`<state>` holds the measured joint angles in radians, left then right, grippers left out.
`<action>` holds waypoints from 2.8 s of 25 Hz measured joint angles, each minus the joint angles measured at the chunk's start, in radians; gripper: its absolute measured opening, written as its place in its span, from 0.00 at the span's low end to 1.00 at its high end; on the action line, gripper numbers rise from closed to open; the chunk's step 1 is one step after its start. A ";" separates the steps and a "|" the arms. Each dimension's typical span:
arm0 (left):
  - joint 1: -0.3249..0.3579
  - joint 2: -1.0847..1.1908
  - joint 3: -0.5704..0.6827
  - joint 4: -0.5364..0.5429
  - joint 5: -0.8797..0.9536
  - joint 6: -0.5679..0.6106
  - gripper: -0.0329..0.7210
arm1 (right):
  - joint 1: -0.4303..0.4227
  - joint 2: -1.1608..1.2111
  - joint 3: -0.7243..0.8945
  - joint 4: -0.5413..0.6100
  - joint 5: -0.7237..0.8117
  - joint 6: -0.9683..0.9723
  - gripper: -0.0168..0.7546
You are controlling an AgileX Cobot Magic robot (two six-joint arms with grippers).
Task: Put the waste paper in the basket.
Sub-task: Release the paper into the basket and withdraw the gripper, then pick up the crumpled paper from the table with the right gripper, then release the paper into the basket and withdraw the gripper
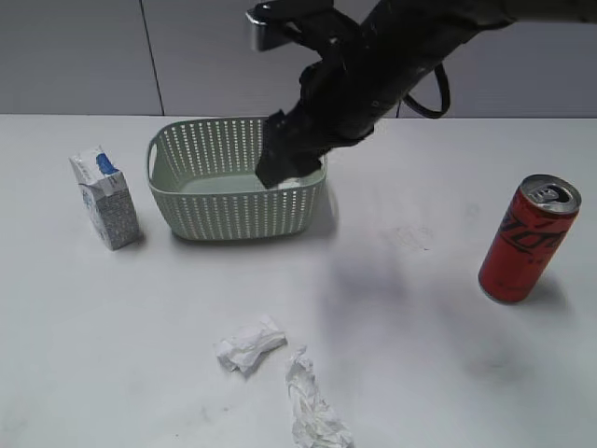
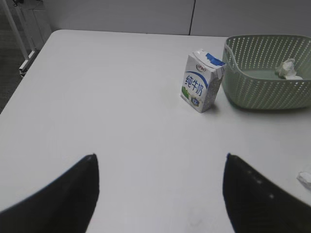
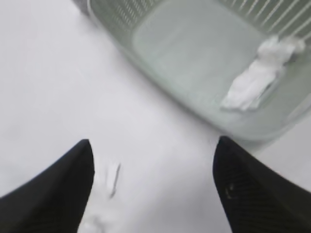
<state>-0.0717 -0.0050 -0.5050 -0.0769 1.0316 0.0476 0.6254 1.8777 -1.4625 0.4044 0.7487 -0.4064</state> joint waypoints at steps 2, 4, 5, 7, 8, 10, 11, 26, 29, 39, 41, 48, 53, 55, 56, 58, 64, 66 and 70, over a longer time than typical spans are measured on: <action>0.000 0.000 0.000 0.000 0.000 0.000 0.82 | 0.000 -0.005 0.000 -0.024 0.132 0.073 0.77; 0.000 0.000 0.000 0.000 0.000 0.000 0.82 | 0.002 -0.005 0.007 -0.042 0.241 0.119 0.76; 0.000 0.000 0.000 0.000 0.000 0.000 0.82 | 0.006 -0.005 0.022 -0.046 0.271 0.147 0.76; 0.000 0.000 0.000 0.000 0.000 0.000 0.82 | 0.028 -0.014 0.077 -0.061 0.277 0.186 0.76; 0.000 0.000 0.000 0.000 0.000 0.000 0.82 | 0.043 -0.023 0.119 -0.073 0.259 0.218 0.76; 0.000 0.000 0.000 0.000 0.000 0.000 0.82 | 0.089 -0.040 0.214 -0.107 0.187 0.282 0.76; 0.000 0.000 0.000 0.000 0.000 0.000 0.82 | 0.111 -0.043 0.250 -0.131 0.150 0.321 0.76; 0.000 0.000 0.000 0.000 0.000 0.000 0.82 | 0.278 0.043 0.374 -0.370 -0.135 0.713 0.76; 0.000 0.000 0.000 0.000 0.000 0.000 0.82 | 0.279 0.044 0.374 -0.355 -0.153 0.713 0.76; 0.000 0.000 0.000 0.000 0.000 0.000 0.82 | 0.279 0.118 0.374 -0.249 -0.141 0.627 0.73; 0.000 0.000 0.000 0.000 0.000 0.000 0.82 | 0.279 0.119 0.374 -0.250 -0.142 0.623 0.63; 0.000 0.000 0.000 0.000 0.000 0.000 0.82 | 0.279 0.114 0.374 -0.249 -0.137 0.622 0.06; 0.000 0.000 0.000 0.000 0.000 0.000 0.82 | 0.279 0.011 0.357 -0.268 -0.143 0.619 0.05; 0.000 0.000 0.000 0.000 0.000 0.000 0.82 | 0.279 -0.031 0.319 -0.315 -0.176 0.618 0.05; 0.000 0.000 0.000 0.000 0.000 0.000 0.82 | 0.279 -0.048 0.294 -0.354 -0.196 0.618 0.05; 0.000 0.000 0.000 0.000 0.000 0.000 0.82 | 0.277 -0.066 0.235 -0.445 -0.245 0.618 0.05; 0.000 0.000 0.000 0.000 0.000 0.000 0.82 | 0.217 -0.013 0.017 -0.576 -0.404 0.616 0.05; 0.000 0.000 0.000 0.000 0.000 0.000 0.82 | 0.193 0.035 -0.044 -0.594 -0.467 0.615 0.05; 0.000 0.000 0.000 0.000 0.000 0.000 0.82 | 0.148 0.147 -0.084 -0.650 -0.635 0.615 0.05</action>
<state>-0.0717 -0.0050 -0.5050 -0.0769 1.0316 0.0474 0.7736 2.0242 -1.5468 -0.2457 0.1139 0.2089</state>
